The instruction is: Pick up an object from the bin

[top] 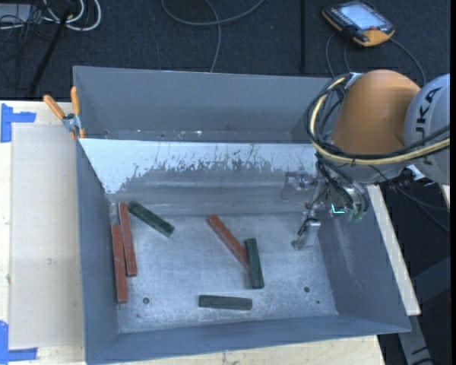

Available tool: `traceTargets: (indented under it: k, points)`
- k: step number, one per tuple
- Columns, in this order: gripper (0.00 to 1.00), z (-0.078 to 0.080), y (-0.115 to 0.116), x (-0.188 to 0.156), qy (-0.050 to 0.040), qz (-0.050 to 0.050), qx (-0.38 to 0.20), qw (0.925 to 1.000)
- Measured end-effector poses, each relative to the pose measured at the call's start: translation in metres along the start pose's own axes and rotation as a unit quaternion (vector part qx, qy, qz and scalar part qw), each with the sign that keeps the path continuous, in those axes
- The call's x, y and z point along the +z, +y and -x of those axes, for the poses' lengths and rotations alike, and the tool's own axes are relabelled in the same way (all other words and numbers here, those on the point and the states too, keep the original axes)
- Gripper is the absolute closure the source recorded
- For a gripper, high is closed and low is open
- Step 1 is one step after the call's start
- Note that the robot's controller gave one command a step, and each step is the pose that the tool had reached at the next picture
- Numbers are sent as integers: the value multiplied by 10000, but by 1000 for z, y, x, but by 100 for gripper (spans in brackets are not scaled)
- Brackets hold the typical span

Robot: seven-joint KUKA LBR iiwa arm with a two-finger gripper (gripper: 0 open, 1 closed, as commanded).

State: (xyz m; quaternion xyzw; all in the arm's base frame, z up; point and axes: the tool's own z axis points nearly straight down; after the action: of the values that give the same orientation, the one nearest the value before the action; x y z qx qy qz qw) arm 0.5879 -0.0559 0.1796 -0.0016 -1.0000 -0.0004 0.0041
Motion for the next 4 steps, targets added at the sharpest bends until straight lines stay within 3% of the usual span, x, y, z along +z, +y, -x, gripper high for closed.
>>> traceTargets:
  k: [1, 2, 3, 4]
  points:
    - [0, 2, 0, -4, -38, -4, -5, 10000]
    - [0, -9, 27, 37, -64, -12, -336, 9994]
    - [0, -36, 28, 88, -43, 3, -3, 10000]
    - [0, -51, 61, 108, -20, -3, 391, 9992]
